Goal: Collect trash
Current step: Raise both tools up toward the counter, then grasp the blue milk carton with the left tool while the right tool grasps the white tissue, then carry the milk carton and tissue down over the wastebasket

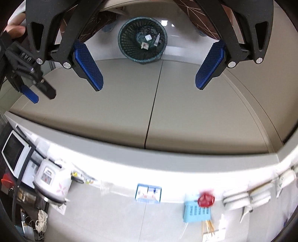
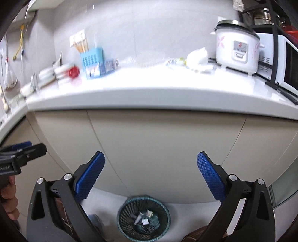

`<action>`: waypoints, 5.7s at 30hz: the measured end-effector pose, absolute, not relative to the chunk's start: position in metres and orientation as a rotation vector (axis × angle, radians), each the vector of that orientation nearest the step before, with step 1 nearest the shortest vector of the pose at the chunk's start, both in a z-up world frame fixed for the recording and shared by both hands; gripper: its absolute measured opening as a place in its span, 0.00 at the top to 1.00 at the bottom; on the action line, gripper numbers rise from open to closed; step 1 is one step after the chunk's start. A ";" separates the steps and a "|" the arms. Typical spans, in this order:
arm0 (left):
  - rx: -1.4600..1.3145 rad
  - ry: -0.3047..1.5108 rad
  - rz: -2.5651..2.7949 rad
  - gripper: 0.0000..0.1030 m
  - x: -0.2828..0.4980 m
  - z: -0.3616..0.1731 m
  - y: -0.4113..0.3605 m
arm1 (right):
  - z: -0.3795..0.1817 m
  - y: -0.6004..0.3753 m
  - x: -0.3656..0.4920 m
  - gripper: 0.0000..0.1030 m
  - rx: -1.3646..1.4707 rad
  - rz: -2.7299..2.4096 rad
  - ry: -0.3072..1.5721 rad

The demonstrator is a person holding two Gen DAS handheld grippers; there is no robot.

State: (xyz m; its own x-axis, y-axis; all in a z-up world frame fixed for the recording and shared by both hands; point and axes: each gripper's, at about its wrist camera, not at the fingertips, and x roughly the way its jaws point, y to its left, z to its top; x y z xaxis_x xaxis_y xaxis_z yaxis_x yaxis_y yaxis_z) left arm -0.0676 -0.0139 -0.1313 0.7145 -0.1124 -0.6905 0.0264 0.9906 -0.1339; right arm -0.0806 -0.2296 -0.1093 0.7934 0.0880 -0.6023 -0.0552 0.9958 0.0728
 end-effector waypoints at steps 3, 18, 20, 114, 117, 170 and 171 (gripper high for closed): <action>-0.091 0.737 -0.059 0.06 -0.064 -0.107 -0.016 | -0.080 -0.241 -0.074 0.07 0.058 0.058 0.616; -0.059 0.707 -0.044 0.06 0.021 -0.013 -0.025 | 0.004 -0.280 0.018 0.07 -0.011 -0.005 0.596; -0.067 0.713 -0.082 0.06 0.040 -0.008 -0.029 | 0.006 -0.287 0.040 0.07 -0.003 -0.005 0.621; -0.010 0.769 -0.083 0.39 0.058 0.009 -0.053 | 0.020 -0.277 0.054 0.83 0.068 0.013 0.758; -0.003 0.747 -0.084 0.39 0.038 0.008 -0.052 | 0.020 -0.266 0.033 0.83 0.062 0.041 0.737; -0.033 0.973 -0.173 0.39 -0.045 -0.327 -0.060 | -0.318 -0.213 -0.075 0.83 0.087 0.044 1.048; -0.031 0.986 -0.173 0.39 -0.042 -0.336 -0.062 | -0.328 -0.213 -0.075 0.83 0.091 0.042 1.056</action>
State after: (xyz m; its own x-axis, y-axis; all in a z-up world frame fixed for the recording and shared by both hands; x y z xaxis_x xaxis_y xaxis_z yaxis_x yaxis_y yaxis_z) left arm -0.0424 -0.0620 -0.3357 0.5396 -0.1598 -0.8266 0.1319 0.9857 -0.1045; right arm -0.0747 -0.2129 -0.3281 0.4917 0.0781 -0.8673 0.0094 0.9954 0.0950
